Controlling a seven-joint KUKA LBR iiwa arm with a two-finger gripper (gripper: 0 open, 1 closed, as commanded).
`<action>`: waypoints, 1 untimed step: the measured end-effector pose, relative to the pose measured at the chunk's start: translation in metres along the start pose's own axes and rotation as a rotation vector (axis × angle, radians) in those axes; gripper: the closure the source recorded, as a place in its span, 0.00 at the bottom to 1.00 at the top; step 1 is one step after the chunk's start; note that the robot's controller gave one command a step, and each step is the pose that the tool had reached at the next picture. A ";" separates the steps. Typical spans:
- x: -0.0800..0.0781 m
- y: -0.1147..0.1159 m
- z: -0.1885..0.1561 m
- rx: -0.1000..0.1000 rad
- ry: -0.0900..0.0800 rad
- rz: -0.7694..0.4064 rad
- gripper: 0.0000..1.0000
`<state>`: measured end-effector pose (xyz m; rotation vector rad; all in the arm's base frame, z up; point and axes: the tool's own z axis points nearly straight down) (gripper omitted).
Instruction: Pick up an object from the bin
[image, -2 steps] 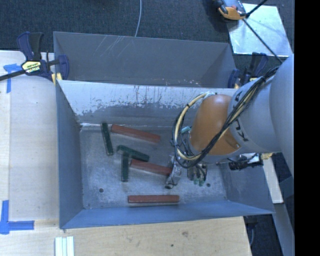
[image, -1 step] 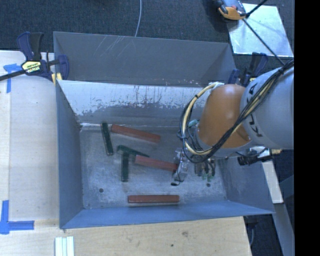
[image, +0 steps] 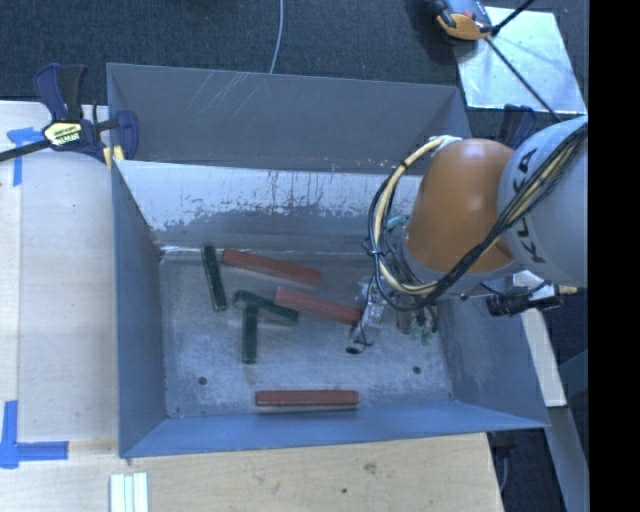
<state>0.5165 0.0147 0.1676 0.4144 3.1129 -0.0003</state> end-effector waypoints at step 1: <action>-0.014 0.003 -0.040 0.000 0.001 -0.037 1.00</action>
Offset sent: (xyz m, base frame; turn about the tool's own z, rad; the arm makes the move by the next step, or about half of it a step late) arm 0.0060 -0.0048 0.0828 -0.0406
